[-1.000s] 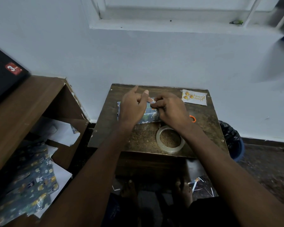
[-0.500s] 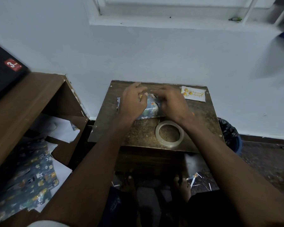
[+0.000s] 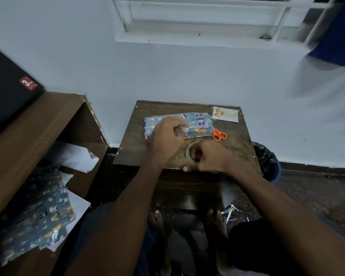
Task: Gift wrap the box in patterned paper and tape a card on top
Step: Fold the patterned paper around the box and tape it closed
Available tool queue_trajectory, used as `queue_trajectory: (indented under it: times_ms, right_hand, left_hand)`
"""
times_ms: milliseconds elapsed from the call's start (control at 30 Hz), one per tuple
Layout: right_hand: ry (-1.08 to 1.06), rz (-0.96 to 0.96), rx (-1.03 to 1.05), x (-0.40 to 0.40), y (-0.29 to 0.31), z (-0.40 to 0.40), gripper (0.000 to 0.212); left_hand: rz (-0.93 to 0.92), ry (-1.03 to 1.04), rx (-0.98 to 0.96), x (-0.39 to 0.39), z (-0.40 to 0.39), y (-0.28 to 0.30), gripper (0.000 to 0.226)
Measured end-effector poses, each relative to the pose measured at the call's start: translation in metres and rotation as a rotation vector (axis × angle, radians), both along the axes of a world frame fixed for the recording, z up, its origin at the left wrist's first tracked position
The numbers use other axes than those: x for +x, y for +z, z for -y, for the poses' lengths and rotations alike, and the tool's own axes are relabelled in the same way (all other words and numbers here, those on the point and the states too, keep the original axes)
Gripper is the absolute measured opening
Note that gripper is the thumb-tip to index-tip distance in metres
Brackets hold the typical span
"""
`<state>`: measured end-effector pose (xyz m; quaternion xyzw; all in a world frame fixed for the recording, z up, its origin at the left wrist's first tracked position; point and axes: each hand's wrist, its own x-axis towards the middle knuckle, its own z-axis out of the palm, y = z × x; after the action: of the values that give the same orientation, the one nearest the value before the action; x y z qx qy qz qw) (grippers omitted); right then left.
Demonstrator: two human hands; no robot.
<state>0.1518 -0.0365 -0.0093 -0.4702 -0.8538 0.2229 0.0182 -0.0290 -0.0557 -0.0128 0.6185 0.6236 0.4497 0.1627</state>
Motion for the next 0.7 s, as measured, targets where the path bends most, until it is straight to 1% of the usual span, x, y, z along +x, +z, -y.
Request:
queue_trajectory:
  times_ms: [33, 67, 133, 167, 233, 367, 433, 567, 633, 700]
  right_hand:
    - [0.017, 0.051, 0.036, -0.003, -0.002, 0.001, 0.040]
    - [0.031, 0.095, 0.069, -0.006, -0.001, 0.002, 0.032]
    - [0.027, 0.078, 0.062, -0.004, 0.008, 0.001, 0.015]
    - [0.013, 0.027, 0.037, 0.000, 0.014, -0.001, 0.010]
    - [-0.039, -0.117, -0.031, 0.014, 0.027, -0.006, 0.011]
    - [-0.207, -0.515, -0.204, 0.039, 0.045, -0.013, 0.010]
    - [-0.254, -0.654, -0.255, 0.047, 0.046, -0.021, 0.011]
    - [-0.264, -0.769, -0.285, 0.058, 0.045, -0.035, 0.014]
    - [-0.269, -0.818, -0.295, 0.060, 0.047, -0.039, 0.012]
    - [-0.256, -0.867, -0.314, 0.060, 0.049, -0.041, 0.016]
  left_hand:
    - [0.015, -0.009, -0.032, 0.005, 0.005, -0.002, 0.026]
    - [0.045, -0.011, -0.062, 0.009, 0.009, -0.003, 0.025]
    - [0.132, -0.001, -0.122, 0.015, 0.015, 0.000, 0.024]
    - [0.182, 0.004, -0.149, 0.016, 0.014, 0.003, 0.025]
    - [0.260, 0.010, -0.191, 0.015, 0.010, 0.008, 0.027]
    - [0.325, -0.017, -0.301, 0.012, 0.000, 0.013, 0.029]
    - [0.398, -0.026, -0.373, 0.017, -0.004, 0.016, 0.026]
    - [0.602, -0.047, -0.501, 0.024, -0.011, 0.020, 0.029]
    - [0.669, -0.068, -0.519, 0.024, -0.013, 0.023, 0.034]
    - [0.717, -0.072, -0.516, 0.022, -0.012, 0.026, 0.034]
